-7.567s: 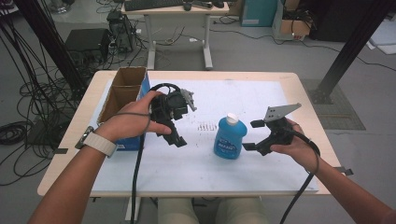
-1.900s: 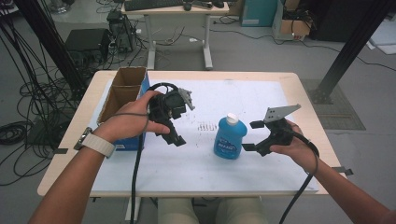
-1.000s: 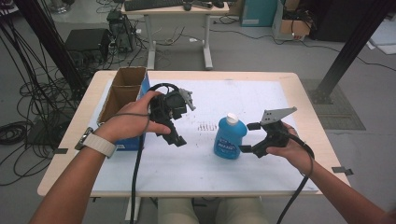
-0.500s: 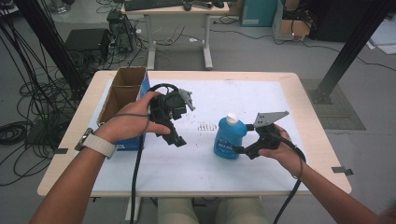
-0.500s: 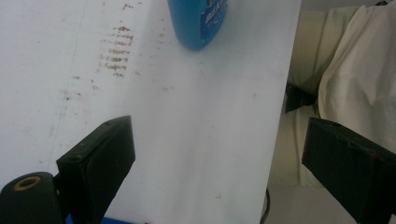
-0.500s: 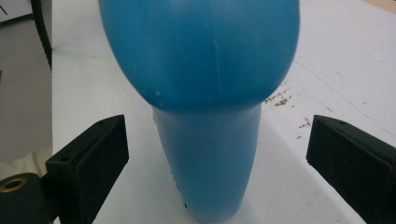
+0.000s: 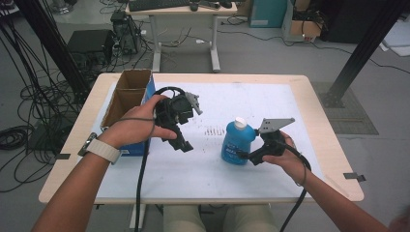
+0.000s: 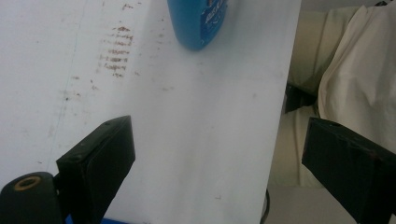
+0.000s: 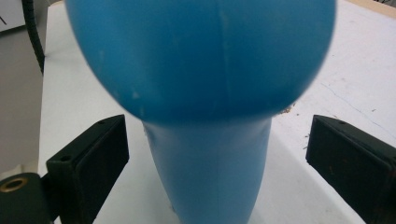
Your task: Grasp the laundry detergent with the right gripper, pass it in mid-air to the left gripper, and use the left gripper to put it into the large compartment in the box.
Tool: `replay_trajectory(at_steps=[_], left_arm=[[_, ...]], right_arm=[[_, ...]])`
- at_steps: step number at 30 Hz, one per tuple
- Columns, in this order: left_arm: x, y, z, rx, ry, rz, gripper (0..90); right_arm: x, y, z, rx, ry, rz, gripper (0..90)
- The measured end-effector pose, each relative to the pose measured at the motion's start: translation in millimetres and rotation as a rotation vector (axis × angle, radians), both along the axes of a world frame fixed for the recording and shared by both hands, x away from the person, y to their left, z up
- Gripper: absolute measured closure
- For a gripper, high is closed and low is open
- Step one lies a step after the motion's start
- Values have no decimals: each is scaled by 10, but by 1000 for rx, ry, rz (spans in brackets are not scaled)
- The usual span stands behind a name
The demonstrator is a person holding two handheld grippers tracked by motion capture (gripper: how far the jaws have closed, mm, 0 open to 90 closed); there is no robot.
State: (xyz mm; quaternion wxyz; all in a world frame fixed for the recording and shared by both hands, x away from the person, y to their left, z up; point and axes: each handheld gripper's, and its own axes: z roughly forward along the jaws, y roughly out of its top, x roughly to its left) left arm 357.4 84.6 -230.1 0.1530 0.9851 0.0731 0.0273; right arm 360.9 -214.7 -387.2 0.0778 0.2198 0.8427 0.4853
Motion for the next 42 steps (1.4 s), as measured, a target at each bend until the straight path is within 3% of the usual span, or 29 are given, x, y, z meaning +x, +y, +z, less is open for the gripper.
replay_trajectory(at_steps=[8, 10, 13, 22, 35, 42], left_arm=[[1, 6, -4, -1, 1, 4, 99], [2, 7, -4, -2, -1, 1, 99], [2, 7, -5, -2, 2, 5, 99], [8, 0, -9, 1, 4, 3, 99], [12, -2, -16, -2, 5, 4, 99], [14, -3, -15, 0, 7, 7, 99]], right_arm=[[25, 7, -49, 4, -19, 25, 78], [3, 13, -52, 7, 1, 11, 88], [20, 22, -67, 17, -28, 22, 106], [12, 65, -106, 57, -9, 0, 140], [33, 80, -150, 75, -33, 32, 240], [19, 98, -191, 95, -41, 44, 338]])
